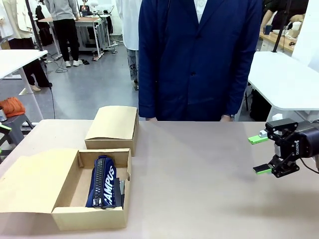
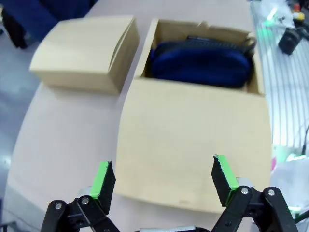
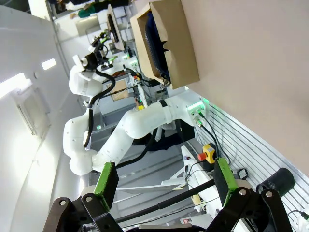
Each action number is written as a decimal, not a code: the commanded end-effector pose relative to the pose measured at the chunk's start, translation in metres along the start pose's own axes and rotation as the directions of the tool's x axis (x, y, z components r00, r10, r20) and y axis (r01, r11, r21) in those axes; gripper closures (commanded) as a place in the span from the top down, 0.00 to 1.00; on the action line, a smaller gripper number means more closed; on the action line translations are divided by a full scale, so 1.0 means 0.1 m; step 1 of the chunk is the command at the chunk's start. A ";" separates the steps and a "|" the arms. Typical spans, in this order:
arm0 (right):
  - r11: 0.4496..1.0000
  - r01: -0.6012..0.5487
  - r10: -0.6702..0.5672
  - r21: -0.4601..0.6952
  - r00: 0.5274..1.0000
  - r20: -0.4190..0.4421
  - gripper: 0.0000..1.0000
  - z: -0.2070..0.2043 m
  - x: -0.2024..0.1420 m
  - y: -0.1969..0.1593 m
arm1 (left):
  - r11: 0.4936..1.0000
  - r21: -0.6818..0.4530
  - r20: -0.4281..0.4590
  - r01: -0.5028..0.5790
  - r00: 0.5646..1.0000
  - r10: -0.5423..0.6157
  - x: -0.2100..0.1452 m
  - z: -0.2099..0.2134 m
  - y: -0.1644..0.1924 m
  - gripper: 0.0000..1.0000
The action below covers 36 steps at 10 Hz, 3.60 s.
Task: Place items inside the box.
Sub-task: Close the lid of the Mailer Box closest to the robot.
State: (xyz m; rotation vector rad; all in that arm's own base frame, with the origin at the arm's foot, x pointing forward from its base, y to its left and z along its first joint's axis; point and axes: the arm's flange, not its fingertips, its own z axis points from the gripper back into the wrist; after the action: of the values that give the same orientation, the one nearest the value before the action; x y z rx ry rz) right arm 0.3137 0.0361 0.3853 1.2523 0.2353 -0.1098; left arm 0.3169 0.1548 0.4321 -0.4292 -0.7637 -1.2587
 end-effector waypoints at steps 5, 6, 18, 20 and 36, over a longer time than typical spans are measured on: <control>1.000 -0.002 0.002 0.012 1.000 -0.001 1.00 0.00 0.00 0.02 | 0.998 0.000 -0.191 -0.063 0.980 0.061 -0.93 -0.18 0.38 1.00; 1.000 -0.002 0.002 0.012 1.000 -0.001 1.00 0.00 0.00 0.02 | 0.998 -0.048 -0.220 -0.042 0.975 0.030 -1.03 -0.25 0.42 1.00; 1.000 -0.002 0.002 0.012 1.000 -0.001 1.00 0.00 0.00 0.02 | 0.998 -0.067 0.039 -0.008 0.999 0.011 -0.84 -0.61 0.31 1.00; 1.000 -0.002 0.002 0.012 1.000 -0.001 1.00 0.00 0.00 0.02 | 0.997 -0.066 0.137 0.041 0.990 -0.032 -0.67 -0.49 0.15 1.00; 1.000 -0.002 0.002 0.012 1.000 -0.001 1.00 0.00 0.00 0.02 | 0.933 -0.325 0.187 0.152 0.978 -0.095 0.86 -2.21 -1.52 1.00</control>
State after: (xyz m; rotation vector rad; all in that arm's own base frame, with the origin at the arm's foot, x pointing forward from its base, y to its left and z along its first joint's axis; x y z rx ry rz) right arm 0.3137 0.0362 0.3853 1.2522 0.2357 -0.1096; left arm 0.3641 -0.0765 0.3835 -0.8316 -0.7499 -1.5119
